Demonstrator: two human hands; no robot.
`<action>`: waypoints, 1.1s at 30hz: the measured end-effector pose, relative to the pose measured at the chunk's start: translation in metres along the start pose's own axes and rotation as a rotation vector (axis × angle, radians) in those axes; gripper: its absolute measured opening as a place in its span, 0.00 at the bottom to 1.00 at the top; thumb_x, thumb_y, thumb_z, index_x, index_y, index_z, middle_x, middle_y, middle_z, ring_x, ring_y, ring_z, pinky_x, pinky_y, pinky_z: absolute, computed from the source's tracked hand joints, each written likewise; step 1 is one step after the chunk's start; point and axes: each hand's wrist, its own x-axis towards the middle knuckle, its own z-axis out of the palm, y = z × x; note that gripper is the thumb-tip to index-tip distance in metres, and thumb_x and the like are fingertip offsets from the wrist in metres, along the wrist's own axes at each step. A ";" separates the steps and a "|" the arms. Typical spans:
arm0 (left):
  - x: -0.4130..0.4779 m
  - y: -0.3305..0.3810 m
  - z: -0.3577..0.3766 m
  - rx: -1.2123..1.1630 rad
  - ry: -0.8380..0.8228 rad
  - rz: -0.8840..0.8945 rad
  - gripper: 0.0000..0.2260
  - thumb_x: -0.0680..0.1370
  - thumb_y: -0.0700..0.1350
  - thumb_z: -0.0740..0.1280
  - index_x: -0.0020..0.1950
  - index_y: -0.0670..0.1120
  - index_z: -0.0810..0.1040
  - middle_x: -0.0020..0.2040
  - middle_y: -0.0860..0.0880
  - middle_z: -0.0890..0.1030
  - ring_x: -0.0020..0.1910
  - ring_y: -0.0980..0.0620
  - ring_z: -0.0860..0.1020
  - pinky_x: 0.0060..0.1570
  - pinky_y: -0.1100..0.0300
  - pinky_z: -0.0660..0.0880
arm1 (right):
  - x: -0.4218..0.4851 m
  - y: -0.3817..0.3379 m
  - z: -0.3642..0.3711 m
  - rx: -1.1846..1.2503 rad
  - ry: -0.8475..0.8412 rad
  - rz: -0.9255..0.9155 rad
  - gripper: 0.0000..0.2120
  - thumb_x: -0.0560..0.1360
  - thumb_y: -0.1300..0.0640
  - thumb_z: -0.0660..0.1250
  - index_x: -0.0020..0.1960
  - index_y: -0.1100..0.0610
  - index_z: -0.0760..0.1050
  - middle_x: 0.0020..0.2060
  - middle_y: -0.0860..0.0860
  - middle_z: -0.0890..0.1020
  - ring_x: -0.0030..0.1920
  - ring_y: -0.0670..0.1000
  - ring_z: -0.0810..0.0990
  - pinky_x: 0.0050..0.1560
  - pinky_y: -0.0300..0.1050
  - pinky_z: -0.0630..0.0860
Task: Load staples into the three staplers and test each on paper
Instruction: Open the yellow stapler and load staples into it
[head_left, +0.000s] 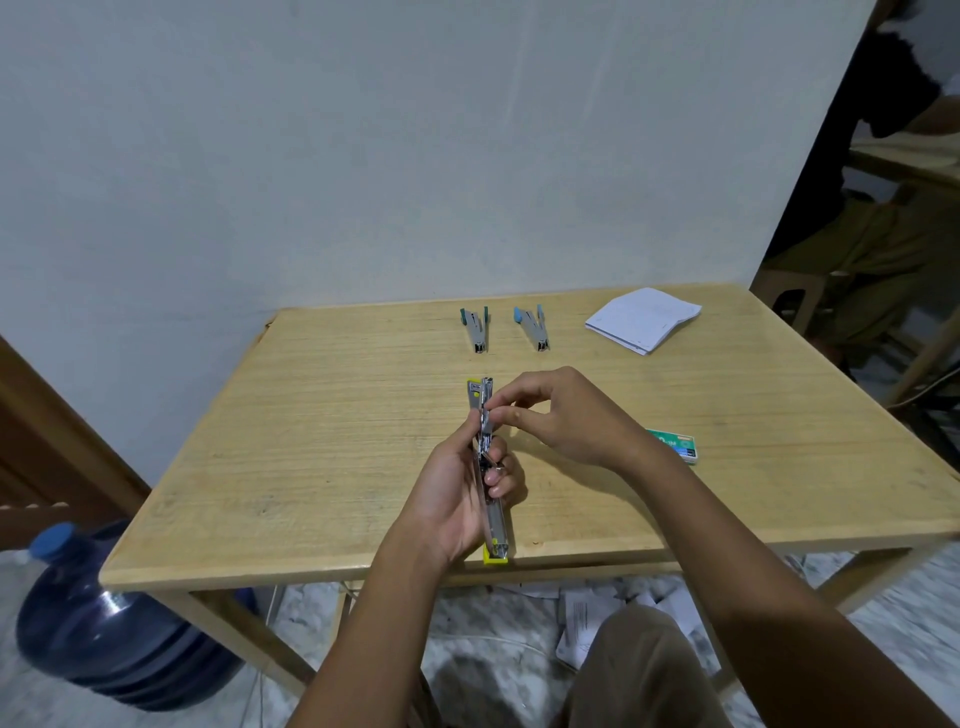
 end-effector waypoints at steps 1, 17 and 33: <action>0.000 0.000 0.000 0.002 -0.005 -0.004 0.18 0.81 0.54 0.61 0.35 0.44 0.72 0.28 0.49 0.65 0.23 0.54 0.62 0.24 0.63 0.61 | 0.000 0.001 0.001 -0.011 0.004 -0.002 0.05 0.75 0.56 0.73 0.50 0.53 0.85 0.42 0.45 0.85 0.46 0.44 0.81 0.51 0.38 0.76; 0.002 0.001 -0.004 -0.040 0.021 -0.016 0.21 0.80 0.56 0.62 0.33 0.43 0.72 0.27 0.48 0.65 0.24 0.54 0.63 0.27 0.64 0.60 | -0.017 0.008 0.023 -0.223 0.174 -0.057 0.05 0.77 0.45 0.68 0.48 0.43 0.81 0.47 0.39 0.76 0.49 0.41 0.76 0.48 0.43 0.74; 0.000 0.000 -0.003 -0.064 0.021 0.009 0.20 0.80 0.55 0.61 0.34 0.43 0.71 0.26 0.48 0.66 0.22 0.54 0.63 0.25 0.63 0.61 | -0.011 0.002 0.015 -0.698 0.056 -0.177 0.20 0.79 0.38 0.53 0.63 0.44 0.76 0.62 0.46 0.73 0.59 0.48 0.72 0.55 0.50 0.70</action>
